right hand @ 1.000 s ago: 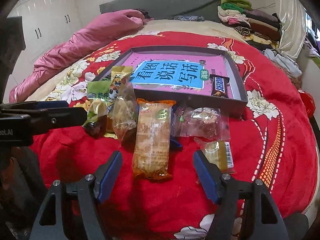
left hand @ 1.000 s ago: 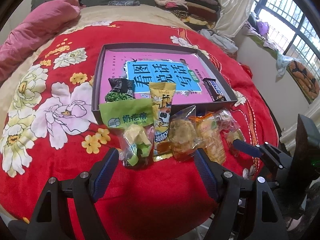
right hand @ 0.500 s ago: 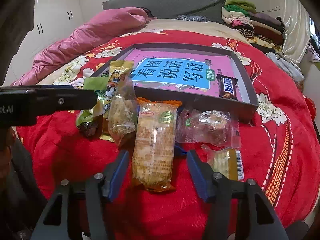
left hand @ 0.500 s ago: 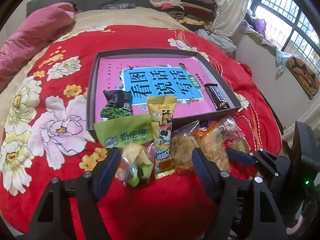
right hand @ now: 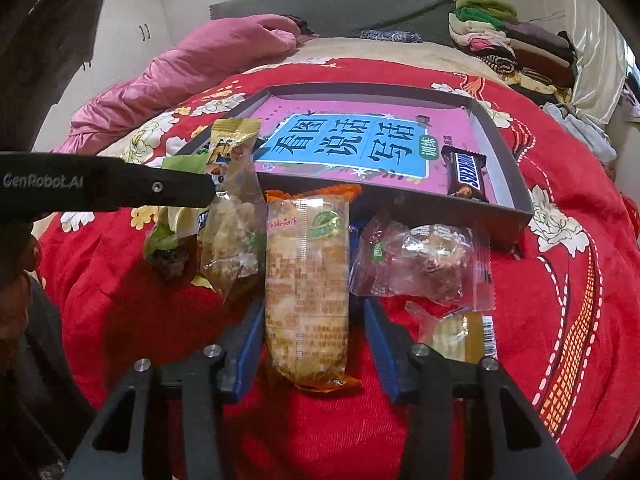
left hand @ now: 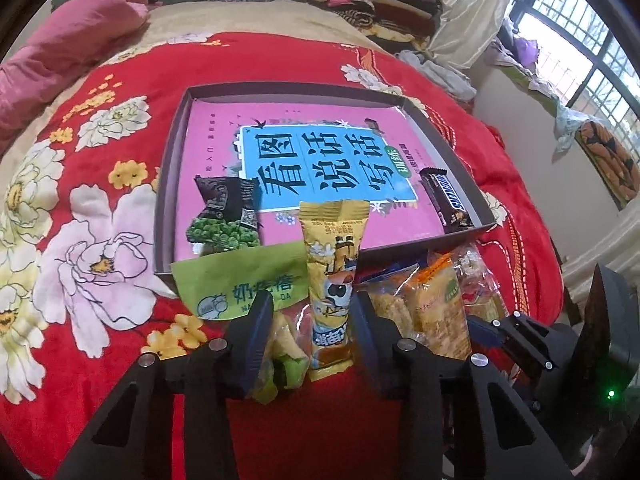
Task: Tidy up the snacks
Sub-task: 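Close the right tool on the long bread packet while the left tool grasps the yellow snack stick, then lift the bread packet with the right tool while the left tool lifts the yellow snack stick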
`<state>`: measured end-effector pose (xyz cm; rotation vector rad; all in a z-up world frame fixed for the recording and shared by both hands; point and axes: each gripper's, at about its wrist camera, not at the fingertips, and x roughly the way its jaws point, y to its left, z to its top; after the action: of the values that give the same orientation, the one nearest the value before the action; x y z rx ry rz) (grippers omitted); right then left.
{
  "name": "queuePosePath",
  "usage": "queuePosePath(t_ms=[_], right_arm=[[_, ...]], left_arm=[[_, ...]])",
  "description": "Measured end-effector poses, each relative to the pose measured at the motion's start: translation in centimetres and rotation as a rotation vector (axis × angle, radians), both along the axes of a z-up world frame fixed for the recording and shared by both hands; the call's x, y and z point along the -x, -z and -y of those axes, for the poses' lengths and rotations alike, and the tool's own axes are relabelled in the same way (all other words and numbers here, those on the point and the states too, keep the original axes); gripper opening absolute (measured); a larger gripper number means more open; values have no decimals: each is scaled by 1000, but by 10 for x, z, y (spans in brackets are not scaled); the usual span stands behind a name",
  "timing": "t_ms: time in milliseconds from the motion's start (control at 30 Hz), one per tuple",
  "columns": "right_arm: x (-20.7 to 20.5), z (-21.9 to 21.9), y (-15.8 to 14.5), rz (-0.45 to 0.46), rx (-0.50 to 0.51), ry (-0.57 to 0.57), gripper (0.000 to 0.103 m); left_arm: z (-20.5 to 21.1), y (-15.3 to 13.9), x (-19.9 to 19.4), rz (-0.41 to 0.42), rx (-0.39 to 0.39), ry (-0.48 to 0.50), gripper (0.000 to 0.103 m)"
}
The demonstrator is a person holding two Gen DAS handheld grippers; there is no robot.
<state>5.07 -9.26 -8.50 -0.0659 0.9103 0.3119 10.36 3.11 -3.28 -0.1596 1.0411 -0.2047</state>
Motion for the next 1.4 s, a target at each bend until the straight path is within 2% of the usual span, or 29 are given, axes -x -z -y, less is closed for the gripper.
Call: queuePosePath(t_ms=[167, 300, 433, 500, 700, 1000, 1400], right_arm=[[-2, 3, 1, -10, -20, 2, 49], [-4, 5, 2, -14, -36, 11, 43], [-4, 10, -2, -6, -59, 20, 33], [-5, 12, -4, -6, -70, 22, 32], [-3, 13, -7, -1, -81, 16, 32], [4, 15, -15, 2, -94, 19, 32], [11, 19, -30, 34, -111, 35, 32]], left_arm=[[6, 3, -4, -4, -9, 7, 42], [8, 5, -10, -19, -8, 9, 41], [8, 11, -15, -47, 19, -3, 29], [6, 13, -16, -54, 58, -11, 23], [2, 16, -14, -43, 88, -10, 17], [-12, 9, 5, -5, 117, -18, 16], [-16, -3, 13, 38, 111, -24, 16]])
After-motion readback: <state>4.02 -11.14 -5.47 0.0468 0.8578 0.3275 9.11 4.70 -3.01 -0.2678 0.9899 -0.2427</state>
